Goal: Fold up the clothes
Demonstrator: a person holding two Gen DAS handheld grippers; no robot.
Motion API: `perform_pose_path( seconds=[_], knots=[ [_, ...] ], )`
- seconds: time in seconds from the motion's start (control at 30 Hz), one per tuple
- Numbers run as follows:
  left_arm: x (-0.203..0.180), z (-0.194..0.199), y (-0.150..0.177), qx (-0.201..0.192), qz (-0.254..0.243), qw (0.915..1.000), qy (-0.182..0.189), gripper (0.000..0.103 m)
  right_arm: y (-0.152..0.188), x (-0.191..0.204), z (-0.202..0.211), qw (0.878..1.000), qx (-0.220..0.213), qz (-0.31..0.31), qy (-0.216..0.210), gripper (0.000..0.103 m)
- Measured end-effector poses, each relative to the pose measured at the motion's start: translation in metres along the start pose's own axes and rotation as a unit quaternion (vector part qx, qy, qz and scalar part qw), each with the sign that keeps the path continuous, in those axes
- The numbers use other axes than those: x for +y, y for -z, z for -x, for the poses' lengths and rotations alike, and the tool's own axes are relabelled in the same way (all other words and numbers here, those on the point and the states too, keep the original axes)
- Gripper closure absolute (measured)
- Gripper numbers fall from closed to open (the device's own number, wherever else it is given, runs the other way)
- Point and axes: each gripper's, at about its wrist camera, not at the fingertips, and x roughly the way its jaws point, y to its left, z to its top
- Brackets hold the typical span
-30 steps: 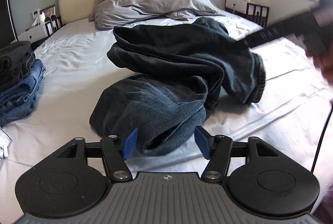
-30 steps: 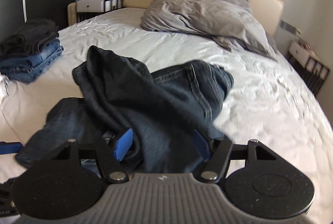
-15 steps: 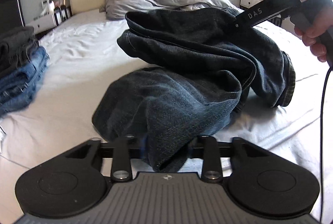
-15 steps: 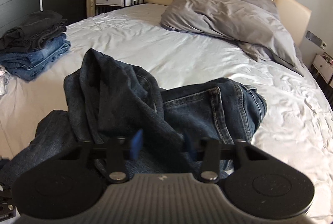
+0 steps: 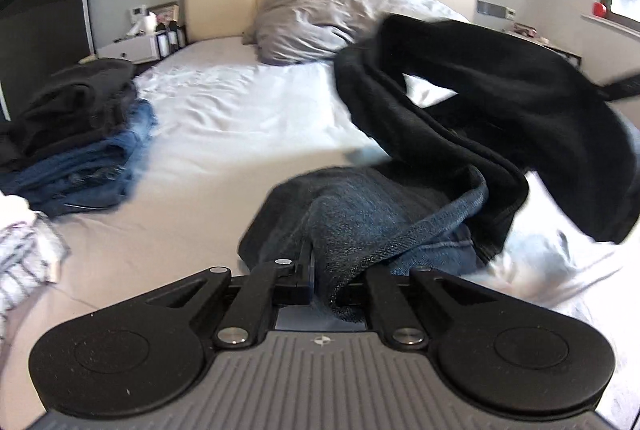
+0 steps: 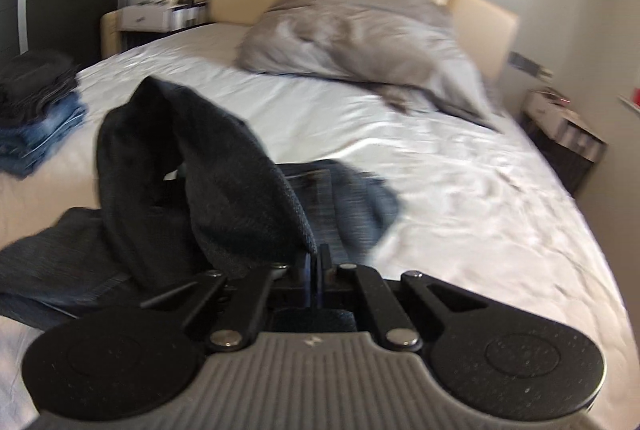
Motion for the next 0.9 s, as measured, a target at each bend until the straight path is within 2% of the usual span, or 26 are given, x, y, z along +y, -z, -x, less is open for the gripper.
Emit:
perform_pose_path(
  seconds=[0.1, 0.23, 0.3, 0.43, 0.5, 0.63, 0.8, 0.9],
  knots=[
    [0.010, 0.007, -0.005, -0.003, 0.011, 0.9996, -0.027, 0.100, 0.010, -0.004, 0.021, 1.000, -0.002, -0.013, 0.011, 0.099],
    [0.018, 0.014, -0.001, 0.030, 0.010, 0.9989, -0.034, 0.099, 0.023, -0.009, 0.049, 0.999, -0.006, -0.031, 0.026, 0.099],
    [0.022, 0.018, 0.001, 0.048, 0.008, 0.9982, -0.036, 0.094, 0.029, -0.011, 0.063, 0.999, -0.007, -0.040, 0.033, 0.099],
    [0.005, 0.031, 0.007, 0.057, -0.024, 0.9977, -0.028, 0.083, 0.041, -0.013, 0.085, 0.997, -0.010, -0.056, 0.044, 0.099],
    [0.003, 0.034, 0.008, 0.066, -0.032, 0.9971, -0.018, 0.082, 0.045, -0.002, 0.074, 0.998, -0.008, -0.056, 0.028, 0.099],
    [-0.009, 0.043, 0.008, 0.082, -0.031, 0.9962, 0.000, 0.081, 0.064, 0.027, 0.081, 0.999, 0.000, -0.053, -0.009, 0.099],
    [-0.021, 0.050, 0.017, 0.093, -0.047, 0.9945, 0.006, 0.080, 0.082, 0.074, 0.081, 0.998, 0.009, -0.014, -0.067, 0.099],
    [-0.019, 0.057, 0.020, 0.089, -0.044, 0.9949, 0.019, 0.072, 0.088, 0.096, 0.080, 0.995, 0.015, 0.012, -0.096, 0.099]
  ],
)
